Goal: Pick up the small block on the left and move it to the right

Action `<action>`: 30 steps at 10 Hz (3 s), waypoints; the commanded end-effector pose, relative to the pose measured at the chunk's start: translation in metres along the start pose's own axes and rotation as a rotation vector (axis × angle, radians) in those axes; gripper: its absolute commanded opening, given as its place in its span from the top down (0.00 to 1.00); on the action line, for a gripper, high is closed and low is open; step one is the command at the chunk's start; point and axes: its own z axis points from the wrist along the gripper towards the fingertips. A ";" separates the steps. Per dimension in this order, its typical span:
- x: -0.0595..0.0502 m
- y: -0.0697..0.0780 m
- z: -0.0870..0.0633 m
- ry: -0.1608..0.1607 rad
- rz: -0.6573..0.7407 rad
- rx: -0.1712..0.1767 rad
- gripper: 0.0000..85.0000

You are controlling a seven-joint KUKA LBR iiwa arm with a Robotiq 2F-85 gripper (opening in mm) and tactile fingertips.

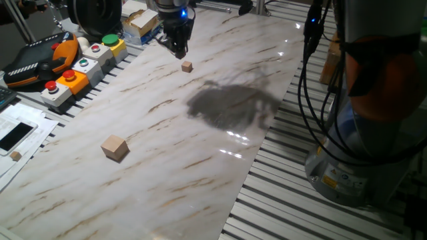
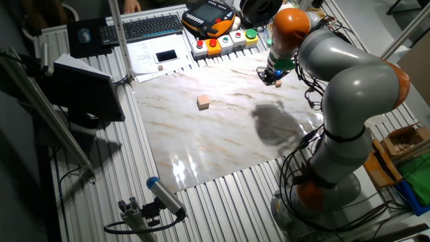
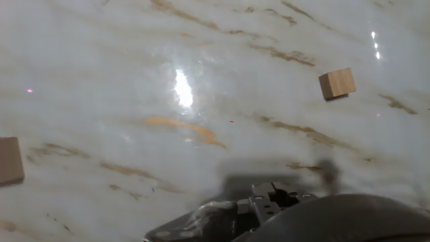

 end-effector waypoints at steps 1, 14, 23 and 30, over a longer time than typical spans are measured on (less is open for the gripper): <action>0.001 -0.002 0.003 0.006 -0.002 -0.034 0.99; -0.008 -0.044 0.025 -0.022 -0.068 -0.026 0.99; -0.008 -0.044 0.025 -0.001 -0.081 -0.023 0.99; -0.042 -0.081 0.065 -0.009 -0.160 -0.068 0.99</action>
